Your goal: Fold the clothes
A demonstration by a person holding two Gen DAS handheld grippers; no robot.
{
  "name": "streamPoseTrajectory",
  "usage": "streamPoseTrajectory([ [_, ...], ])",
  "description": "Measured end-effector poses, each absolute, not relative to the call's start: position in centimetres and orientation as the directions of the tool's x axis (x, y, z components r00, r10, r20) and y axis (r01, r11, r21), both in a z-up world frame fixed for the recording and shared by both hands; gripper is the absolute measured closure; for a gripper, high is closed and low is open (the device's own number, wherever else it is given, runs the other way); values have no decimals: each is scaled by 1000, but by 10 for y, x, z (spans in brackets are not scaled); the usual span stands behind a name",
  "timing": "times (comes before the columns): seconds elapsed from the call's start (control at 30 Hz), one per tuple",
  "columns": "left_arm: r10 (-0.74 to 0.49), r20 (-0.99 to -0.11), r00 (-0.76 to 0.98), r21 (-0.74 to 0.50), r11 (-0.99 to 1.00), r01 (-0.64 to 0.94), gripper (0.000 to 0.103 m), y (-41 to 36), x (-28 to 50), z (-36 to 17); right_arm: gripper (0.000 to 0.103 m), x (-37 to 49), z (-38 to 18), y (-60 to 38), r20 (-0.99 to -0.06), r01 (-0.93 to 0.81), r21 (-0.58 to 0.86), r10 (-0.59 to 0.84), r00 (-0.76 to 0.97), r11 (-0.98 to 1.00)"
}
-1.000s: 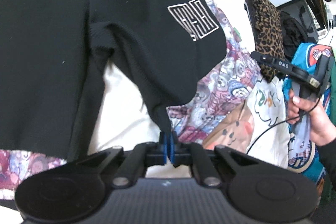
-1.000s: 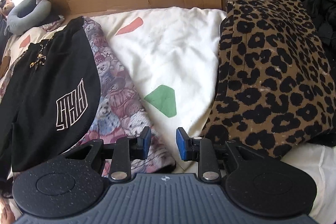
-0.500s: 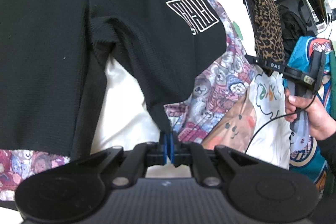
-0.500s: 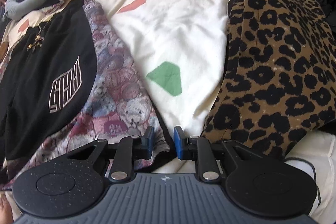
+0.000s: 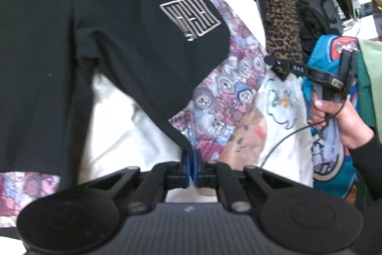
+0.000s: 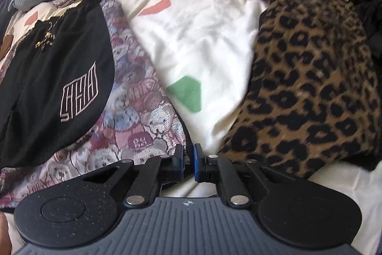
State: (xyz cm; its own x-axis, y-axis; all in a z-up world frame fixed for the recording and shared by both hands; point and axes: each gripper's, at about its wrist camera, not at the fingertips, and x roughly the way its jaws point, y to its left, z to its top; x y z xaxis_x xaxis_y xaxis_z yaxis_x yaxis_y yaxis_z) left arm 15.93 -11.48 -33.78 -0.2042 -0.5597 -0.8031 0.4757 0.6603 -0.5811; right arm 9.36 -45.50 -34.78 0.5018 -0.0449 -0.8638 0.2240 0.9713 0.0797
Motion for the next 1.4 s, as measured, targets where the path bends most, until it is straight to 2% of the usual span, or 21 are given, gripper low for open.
streamPoseTrajectory([
  [0.23, -544, -807, -232, -582, 664, 469, 96, -116, 159, -345, 97, 101, -350, -469, -861, 248, 36, -96, 500, 968],
  [0.43, -533, -821, -203, -567, 720, 401, 75, -108, 169, -361, 97, 104, -356, -470, -865, 250, 37, -95, 493, 968],
  [0.5, -527, -826, -200, -561, 735, 382, 64, -108, 171, -368, 97, 103, -356, -471, -865, 248, 40, -91, 494, 968],
  [0.57, -519, -831, -199, -554, 744, 373, 64, -112, 172, -375, 97, 103, -357, -471, -865, 245, 39, -90, 494, 969],
  [0.67, -552, -803, -226, -596, 735, 324, 69, -114, 171, -386, 97, 104, -357, -471, -866, 242, 37, -90, 492, 970],
  [0.73, -580, -776, -248, -631, 723, 283, 82, -115, 170, -393, 97, 105, -357, -471, -867, 239, 36, -89, 490, 970],
  [0.77, -585, -768, -261, -640, 722, 263, 92, -115, 168, -395, 97, 105, -357, -471, -867, 238, 35, -89, 490, 971],
  [0.87, -592, -760, -270, -650, 707, 279, 100, -117, 163, -389, 97, 105, -351, -472, -862, 240, 39, -89, 499, 970],
  [0.97, -597, -751, -282, -660, 671, 338, 100, -120, 157, -375, 97, 105, -344, -474, -858, 239, 38, -90, 505, 970],
  [1.1, -595, -744, -304, -669, 660, 343, 101, -120, 156, -365, 97, 106, -333, -474, -857, 240, 37, -92, 508, 970],
  [1.27, -589, -747, -308, -665, 664, 342, 101, -125, 152, -372, 97, 106, -330, -480, -859, 266, 44, -100, 503, 963],
  [1.4, -551, -771, -319, -636, 685, 355, 101, -124, 150, -387, 97, 108, -349, -480, -874, 269, 16, -118, 472, 963],
])
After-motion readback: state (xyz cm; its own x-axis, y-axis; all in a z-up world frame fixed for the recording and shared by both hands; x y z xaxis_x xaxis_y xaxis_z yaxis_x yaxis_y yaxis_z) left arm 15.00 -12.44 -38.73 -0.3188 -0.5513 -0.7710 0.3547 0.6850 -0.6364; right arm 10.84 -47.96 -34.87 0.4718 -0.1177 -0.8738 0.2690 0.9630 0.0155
